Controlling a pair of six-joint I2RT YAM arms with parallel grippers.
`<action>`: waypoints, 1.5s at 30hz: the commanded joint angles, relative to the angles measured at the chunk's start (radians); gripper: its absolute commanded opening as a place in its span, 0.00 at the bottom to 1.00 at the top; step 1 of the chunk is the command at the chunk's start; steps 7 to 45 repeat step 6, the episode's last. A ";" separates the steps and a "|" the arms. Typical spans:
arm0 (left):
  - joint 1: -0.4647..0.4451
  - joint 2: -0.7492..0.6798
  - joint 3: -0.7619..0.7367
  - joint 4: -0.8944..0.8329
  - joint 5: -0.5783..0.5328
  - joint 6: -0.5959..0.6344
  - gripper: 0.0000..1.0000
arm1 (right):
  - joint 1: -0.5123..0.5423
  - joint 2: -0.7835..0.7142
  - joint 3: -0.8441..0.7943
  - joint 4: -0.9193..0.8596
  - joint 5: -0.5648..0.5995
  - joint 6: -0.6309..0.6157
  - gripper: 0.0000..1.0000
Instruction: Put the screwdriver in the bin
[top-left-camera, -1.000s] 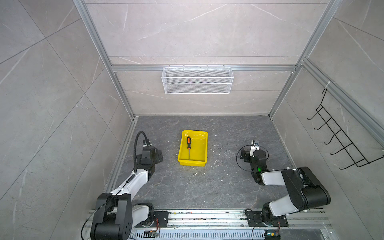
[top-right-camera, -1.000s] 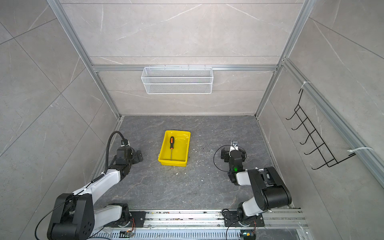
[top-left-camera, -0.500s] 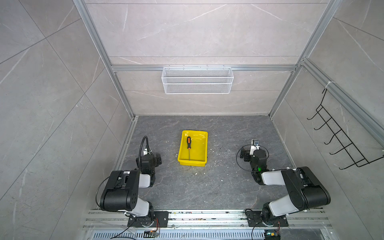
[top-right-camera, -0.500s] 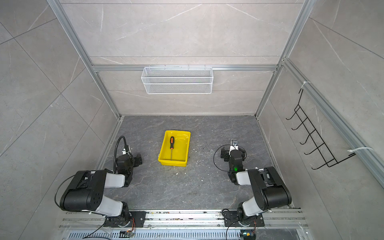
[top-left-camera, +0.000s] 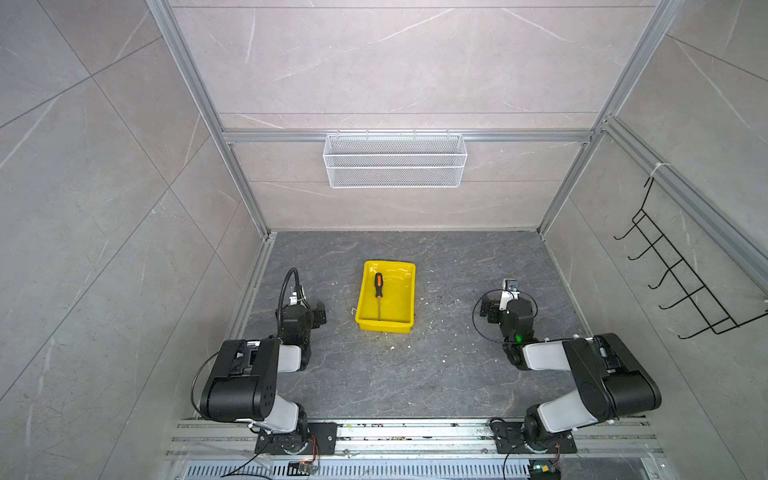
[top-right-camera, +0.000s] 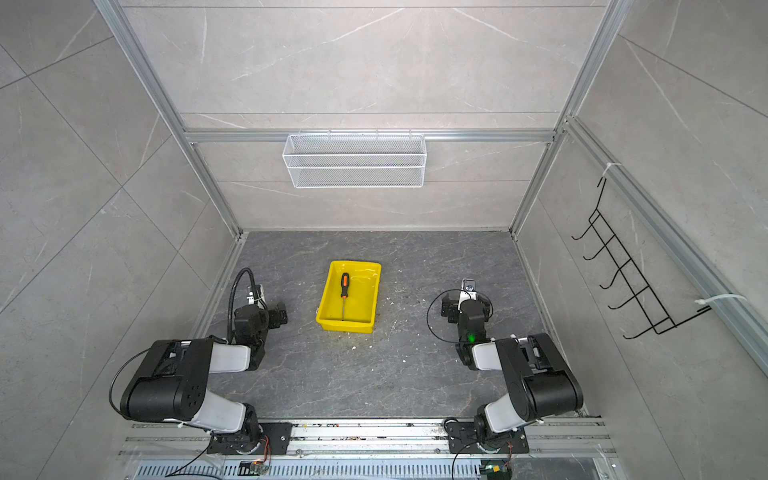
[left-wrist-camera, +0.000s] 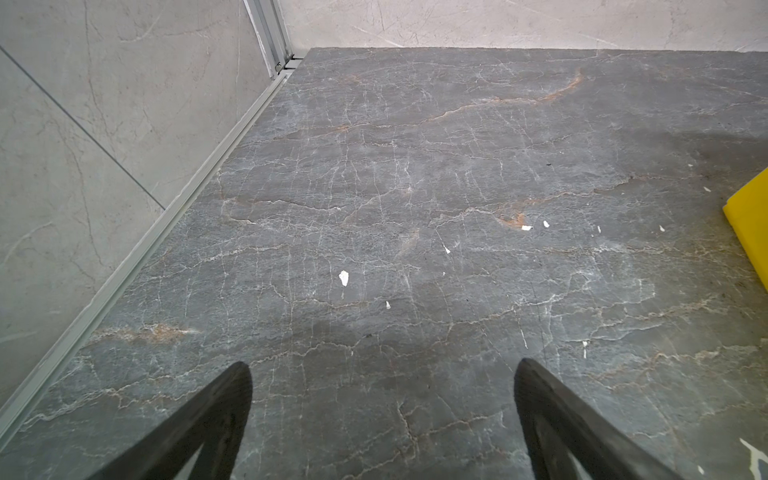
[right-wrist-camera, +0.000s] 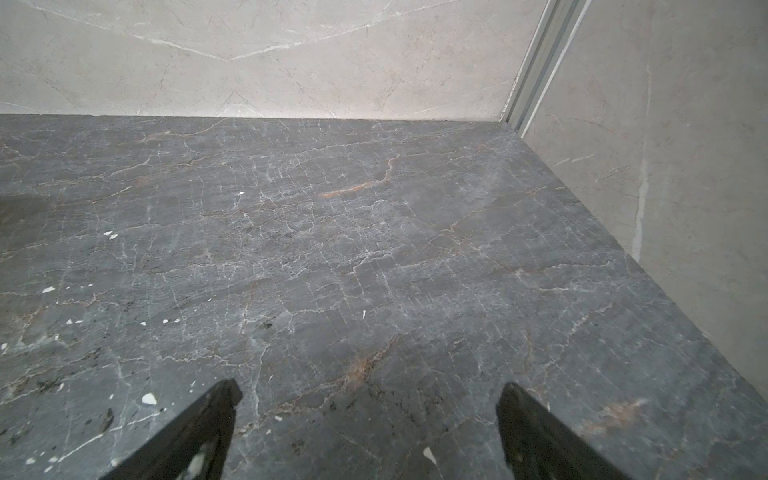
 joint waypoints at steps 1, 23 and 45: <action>0.009 -0.005 0.027 0.033 0.019 0.011 1.00 | -0.001 0.004 0.021 0.004 -0.012 -0.014 1.00; 0.009 -0.005 0.028 0.032 0.018 0.011 1.00 | 0.002 0.002 0.014 0.019 0.001 -0.018 1.00; 0.009 -0.005 0.028 0.032 0.018 0.011 1.00 | 0.002 0.002 0.014 0.019 0.001 -0.018 1.00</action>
